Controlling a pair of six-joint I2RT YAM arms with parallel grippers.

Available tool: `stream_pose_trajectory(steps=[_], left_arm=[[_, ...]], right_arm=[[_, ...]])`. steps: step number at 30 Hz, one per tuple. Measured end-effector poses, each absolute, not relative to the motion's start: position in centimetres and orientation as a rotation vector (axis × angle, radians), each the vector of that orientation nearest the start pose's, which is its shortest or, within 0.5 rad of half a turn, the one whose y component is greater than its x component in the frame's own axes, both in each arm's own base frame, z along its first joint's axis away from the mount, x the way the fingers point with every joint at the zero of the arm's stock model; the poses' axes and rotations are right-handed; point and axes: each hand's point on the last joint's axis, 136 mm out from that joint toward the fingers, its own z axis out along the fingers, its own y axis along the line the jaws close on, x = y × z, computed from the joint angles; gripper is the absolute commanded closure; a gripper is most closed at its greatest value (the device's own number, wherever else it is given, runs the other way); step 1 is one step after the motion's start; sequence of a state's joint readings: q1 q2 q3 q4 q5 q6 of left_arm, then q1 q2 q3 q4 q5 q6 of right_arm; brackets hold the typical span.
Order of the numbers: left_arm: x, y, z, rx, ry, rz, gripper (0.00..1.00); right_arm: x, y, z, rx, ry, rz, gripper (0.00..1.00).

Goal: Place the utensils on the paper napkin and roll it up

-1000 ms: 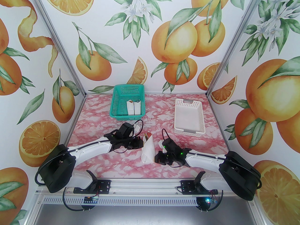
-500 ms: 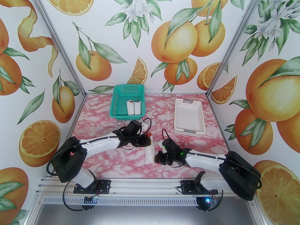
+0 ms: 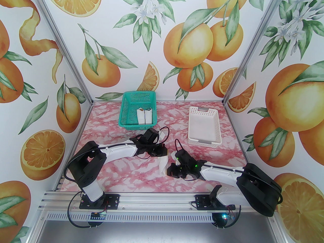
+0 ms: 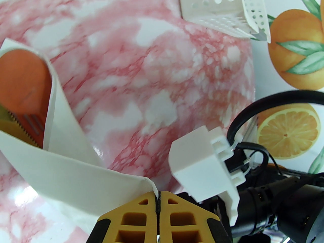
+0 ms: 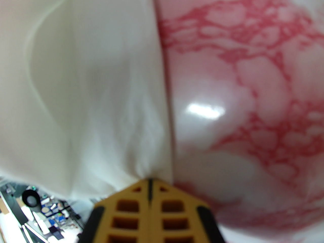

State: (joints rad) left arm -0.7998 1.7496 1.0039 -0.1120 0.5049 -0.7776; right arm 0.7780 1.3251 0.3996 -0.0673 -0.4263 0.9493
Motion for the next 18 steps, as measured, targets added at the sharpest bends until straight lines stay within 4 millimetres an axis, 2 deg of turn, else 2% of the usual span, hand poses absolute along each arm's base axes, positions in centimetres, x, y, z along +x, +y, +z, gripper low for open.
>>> stream_pose_trajectory(steps=[18], left_arm=[[25.0, -38.4, 6.5, 0.331, 2.744, -1.211, 0.94]], right_arm=[[14.8, 24.6, 1.6, 0.062, 2.898, 1.063, 1.00]])
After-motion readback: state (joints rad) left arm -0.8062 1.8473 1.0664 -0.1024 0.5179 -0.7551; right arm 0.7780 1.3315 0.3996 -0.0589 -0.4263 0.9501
